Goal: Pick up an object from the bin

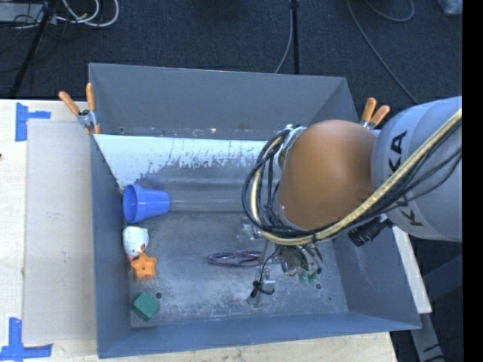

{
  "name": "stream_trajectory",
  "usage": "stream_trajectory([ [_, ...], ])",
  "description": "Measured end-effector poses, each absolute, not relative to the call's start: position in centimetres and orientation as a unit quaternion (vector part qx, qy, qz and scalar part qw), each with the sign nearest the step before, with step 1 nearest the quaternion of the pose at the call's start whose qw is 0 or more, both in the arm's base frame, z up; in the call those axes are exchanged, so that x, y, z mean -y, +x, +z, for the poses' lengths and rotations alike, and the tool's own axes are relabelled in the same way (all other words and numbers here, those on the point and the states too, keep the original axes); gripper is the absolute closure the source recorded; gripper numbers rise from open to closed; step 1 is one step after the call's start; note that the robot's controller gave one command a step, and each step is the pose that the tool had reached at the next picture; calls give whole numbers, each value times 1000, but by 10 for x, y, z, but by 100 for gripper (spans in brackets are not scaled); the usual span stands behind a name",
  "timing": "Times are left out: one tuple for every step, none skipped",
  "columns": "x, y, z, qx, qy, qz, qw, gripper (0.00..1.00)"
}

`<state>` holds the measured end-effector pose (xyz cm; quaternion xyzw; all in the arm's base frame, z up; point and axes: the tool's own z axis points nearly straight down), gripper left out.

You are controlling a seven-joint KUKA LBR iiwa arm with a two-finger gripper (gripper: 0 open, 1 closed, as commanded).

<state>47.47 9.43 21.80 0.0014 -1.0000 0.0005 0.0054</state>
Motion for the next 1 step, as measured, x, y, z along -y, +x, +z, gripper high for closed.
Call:
stream_trajectory([
  [-94, 476, 222, 1000, 0, 0, 2, 0],
])
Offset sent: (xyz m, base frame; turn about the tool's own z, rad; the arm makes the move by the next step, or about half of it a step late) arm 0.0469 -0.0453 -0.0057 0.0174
